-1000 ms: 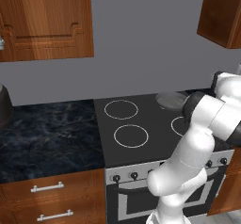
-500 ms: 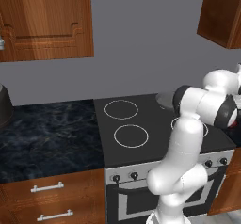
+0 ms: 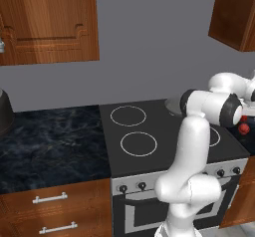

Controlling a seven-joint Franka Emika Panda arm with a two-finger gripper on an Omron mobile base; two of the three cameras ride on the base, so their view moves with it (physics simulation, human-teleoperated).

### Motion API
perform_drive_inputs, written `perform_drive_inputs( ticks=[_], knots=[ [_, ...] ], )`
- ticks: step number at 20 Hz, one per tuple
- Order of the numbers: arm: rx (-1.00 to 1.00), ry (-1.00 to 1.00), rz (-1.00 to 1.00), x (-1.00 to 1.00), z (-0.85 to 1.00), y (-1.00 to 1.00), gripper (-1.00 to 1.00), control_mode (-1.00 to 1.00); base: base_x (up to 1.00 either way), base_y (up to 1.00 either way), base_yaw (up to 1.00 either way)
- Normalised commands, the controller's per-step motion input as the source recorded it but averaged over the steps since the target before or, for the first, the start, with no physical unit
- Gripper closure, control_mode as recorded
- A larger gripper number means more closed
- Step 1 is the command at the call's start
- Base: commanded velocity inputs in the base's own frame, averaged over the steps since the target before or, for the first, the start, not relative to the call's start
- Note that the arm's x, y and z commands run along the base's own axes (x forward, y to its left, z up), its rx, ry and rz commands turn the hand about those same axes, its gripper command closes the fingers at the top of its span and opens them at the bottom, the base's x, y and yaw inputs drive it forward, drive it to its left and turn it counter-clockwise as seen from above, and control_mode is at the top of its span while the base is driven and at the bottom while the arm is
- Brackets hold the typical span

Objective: Put the bell pepper and bell pepper in the pan. Then turn on the rear right burner and set the heat to medium.

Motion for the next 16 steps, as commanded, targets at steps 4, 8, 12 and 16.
perform_drive_inputs(
  ticks=[4, 8, 12, 16],
  knots=[
    [0.01, 0.00, 0.04, 0.14, -0.20, -0.14, -1.00, -1.00, 0.00, 0.00, 0.00],
    [0.01, 0.00, 0.03, 0.27, -0.27, -0.12, -1.00, -1.00, 0.00, 0.00, 0.00],
    [0.00, 0.00, 0.02, 0.26, -0.26, -0.10, -1.00, -1.00, 0.00, 0.00, 0.00],
    [0.00, 0.00, 0.00, 0.15, -0.27, -0.16, -1.00, -1.00, 0.00, 0.00, 0.00]
  ],
)
